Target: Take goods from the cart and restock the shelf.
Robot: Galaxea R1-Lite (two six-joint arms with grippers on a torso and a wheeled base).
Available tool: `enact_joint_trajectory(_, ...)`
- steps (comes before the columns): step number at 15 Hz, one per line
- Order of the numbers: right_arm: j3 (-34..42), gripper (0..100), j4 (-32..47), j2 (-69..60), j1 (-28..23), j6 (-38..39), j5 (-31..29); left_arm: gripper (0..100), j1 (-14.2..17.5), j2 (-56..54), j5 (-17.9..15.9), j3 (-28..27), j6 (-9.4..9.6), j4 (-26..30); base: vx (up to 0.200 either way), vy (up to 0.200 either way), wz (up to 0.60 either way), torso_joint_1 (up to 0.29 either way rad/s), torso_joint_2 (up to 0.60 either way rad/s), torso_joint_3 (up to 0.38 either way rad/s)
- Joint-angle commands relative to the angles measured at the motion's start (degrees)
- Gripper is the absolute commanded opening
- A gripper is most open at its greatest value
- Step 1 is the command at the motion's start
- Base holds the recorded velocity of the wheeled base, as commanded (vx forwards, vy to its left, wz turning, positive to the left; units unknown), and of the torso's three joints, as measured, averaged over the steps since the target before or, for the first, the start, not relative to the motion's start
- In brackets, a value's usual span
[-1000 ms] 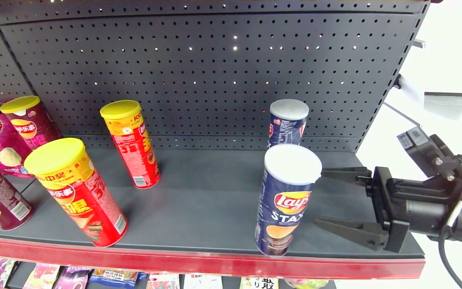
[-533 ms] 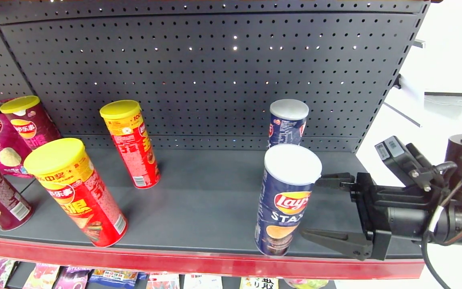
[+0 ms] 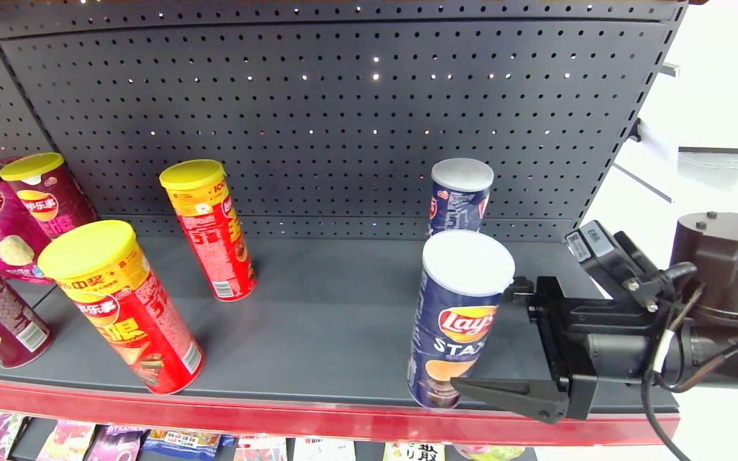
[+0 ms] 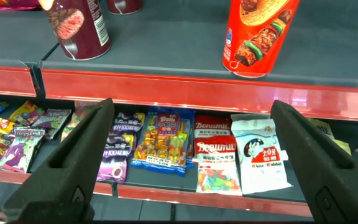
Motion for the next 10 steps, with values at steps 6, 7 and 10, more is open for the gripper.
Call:
enact_joint_trajectory(6, -3.72, 100, -0.16, 4.31, 1.81, -0.12, -0.04, 100, 0.02, 0.09, 0.01, 0.0, -0.05, 0.0, 0.0, 0.0, 0.0, 0.0, 0.0, 0.0)
enact_joint_trajectory(7, -4.33, 100, -0.16, 5.01, 1.81, -0.21, -0.13, 100, 0.02, 0.09, 0.01, 0.0, 0.04, 0.0, 0.0, 0.0, 0.0, 0.0, 0.0, 0.0)
enact_joint_trajectory(10, -4.51, 100, -0.16, 5.19, 2.43, -0.03, -1.8, 100, 0.02, 0.09, 0.01, 0.0, 0.04, 0.0, 0.0, 0.0, 0.0, 0.0, 0.0, 0.0)
